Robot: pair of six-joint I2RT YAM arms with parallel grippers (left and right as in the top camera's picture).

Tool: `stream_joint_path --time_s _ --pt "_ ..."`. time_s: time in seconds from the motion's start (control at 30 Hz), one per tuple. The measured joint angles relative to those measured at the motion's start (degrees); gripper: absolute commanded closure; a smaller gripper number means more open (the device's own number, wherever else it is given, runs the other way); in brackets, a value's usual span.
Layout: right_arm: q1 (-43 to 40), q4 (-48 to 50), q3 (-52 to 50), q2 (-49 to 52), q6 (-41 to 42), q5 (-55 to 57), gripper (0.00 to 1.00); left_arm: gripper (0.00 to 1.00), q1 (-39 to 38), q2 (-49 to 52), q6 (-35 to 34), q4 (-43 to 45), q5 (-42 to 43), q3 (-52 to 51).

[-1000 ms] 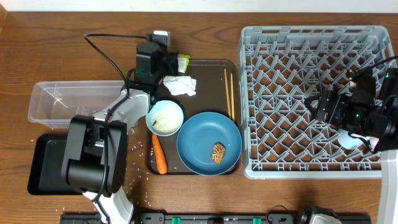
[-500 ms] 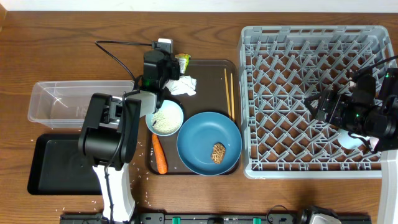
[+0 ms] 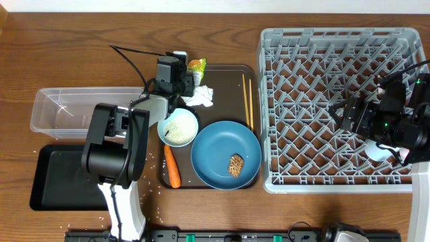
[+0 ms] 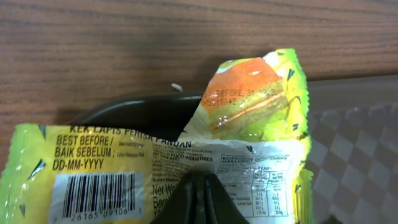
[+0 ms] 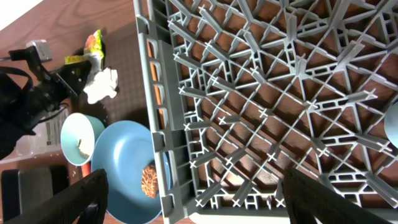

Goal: Sort waste into correct bins and load items into the dishwasher rack

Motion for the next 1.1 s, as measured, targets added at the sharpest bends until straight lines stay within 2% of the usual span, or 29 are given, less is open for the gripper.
stream_joint_path --time_s 0.3,0.43,0.5,0.6,0.9,1.1 --pt "0.0 -0.4 0.0 0.0 0.0 0.0 0.18 0.90 0.2 -8.3 -1.6 -12.2 2.2 -0.8" --pt "0.0 -0.4 0.0 0.0 0.0 0.0 0.18 0.75 0.2 -14.2 -1.8 -14.4 2.4 -0.8" --pt "0.0 -0.4 0.0 0.0 0.0 0.0 0.18 0.61 0.2 -16.4 -2.3 -15.0 2.4 -0.8" --pt "0.0 -0.4 0.0 0.0 0.0 0.0 0.18 0.45 0.2 -17.4 -1.9 -14.9 2.2 -0.8" --pt "0.0 -0.4 0.0 0.0 0.0 0.0 0.18 0.44 1.0 -17.0 2.3 -12.7 -5.0 -0.8" --pt "0.0 -0.4 0.0 0.0 0.0 0.0 0.18 0.44 1.4 -12.9 8.8 -8.0 -4.2 -0.8"
